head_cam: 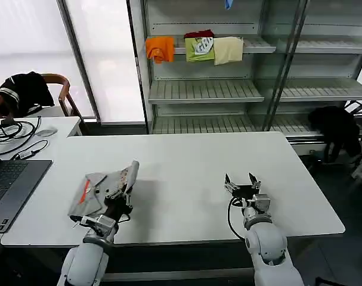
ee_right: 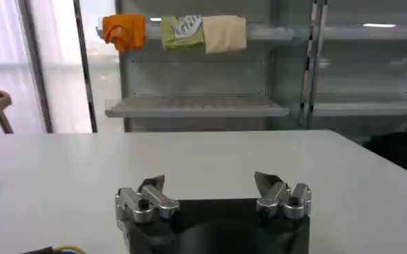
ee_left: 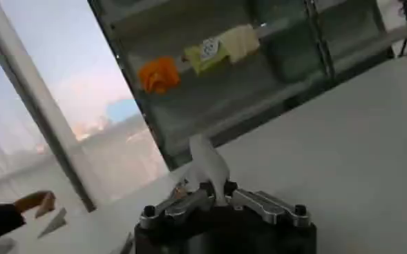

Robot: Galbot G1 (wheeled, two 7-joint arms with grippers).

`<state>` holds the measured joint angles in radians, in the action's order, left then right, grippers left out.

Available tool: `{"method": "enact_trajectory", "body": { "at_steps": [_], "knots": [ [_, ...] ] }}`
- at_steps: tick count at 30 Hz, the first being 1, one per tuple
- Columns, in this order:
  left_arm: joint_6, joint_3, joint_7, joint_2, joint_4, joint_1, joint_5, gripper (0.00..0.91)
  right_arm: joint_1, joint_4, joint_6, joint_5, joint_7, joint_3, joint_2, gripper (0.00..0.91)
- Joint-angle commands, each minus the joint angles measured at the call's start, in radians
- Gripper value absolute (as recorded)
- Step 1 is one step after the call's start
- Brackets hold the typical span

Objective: Fold and organize the clothes.

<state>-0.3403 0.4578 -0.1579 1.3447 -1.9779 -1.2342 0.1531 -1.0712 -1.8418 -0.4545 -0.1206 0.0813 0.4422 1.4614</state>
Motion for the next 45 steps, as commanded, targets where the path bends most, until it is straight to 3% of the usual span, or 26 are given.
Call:
{"method": "enact_trajectory", "body": {
  "at_steps": [1,5,6,7,8,17,25,29,36,37,38,39,40,45],
  "knots": [
    [-0.057,-0.178,0.072,0.058,0.11,0.189,-0.411,0.02,0.006,-0.002,-0.002,0.025,-0.009,-0.015,0.012,0.907],
    [-0.062,-0.234,0.069,0.095,0.202,0.216,-0.345,0.02,0.0,-0.017,-0.008,0.031,-0.028,-0.023,0.014,0.907],
    [-0.065,-0.24,0.073,0.104,0.22,0.219,-0.338,0.071,-0.001,-0.021,-0.011,0.03,-0.033,-0.023,0.014,0.907],
    [-0.074,-0.247,0.077,0.116,0.231,0.22,-0.327,0.292,-0.002,-0.025,-0.019,0.027,-0.039,-0.023,0.013,0.907],
    [-0.078,-0.256,0.081,0.127,0.247,0.22,-0.317,0.907,-0.003,-0.03,-0.023,0.021,-0.046,-0.023,0.012,0.907],
    [-0.077,-0.294,0.126,0.163,0.169,0.196,-0.346,0.907,0.019,-0.047,-0.061,-0.168,-0.073,-0.044,0.041,0.907],
    [-0.04,-0.221,0.126,0.14,0.06,0.175,-0.446,0.907,0.045,-0.03,-0.124,-0.383,-0.036,-0.087,0.099,0.907],
    [-0.042,-0.08,0.119,0.072,0.018,0.169,-0.472,0.907,0.044,0.021,-0.126,-0.449,-0.01,-0.121,0.113,0.907],
    [-0.073,0.074,0.118,-0.027,-0.027,0.134,-0.557,0.907,0.04,0.073,-0.126,-0.554,0.044,-0.207,0.042,0.907],
    [-0.083,0.088,0.116,-0.035,-0.034,0.127,-0.567,0.907,0.04,0.076,-0.126,-0.557,0.042,-0.207,0.043,0.856],
    [-0.088,0.094,0.113,-0.04,-0.039,0.123,-0.571,0.907,0.042,0.078,-0.127,-0.559,0.04,-0.205,0.047,0.514],
    [-0.089,0.098,0.113,-0.042,-0.041,0.121,-0.571,0.907,0.043,0.081,-0.127,-0.559,0.04,-0.205,0.048,0.373],
    [-0.091,0.101,0.113,-0.041,-0.042,0.12,-0.571,0.907,0.044,0.082,-0.127,-0.562,0.04,-0.206,0.046,0.0],
    [-0.1,0.096,0.119,-0.028,-0.039,0.121,-0.569,0.907,0.044,0.082,-0.127,-0.564,0.026,-0.215,0.034,0.0]
  ]
}}
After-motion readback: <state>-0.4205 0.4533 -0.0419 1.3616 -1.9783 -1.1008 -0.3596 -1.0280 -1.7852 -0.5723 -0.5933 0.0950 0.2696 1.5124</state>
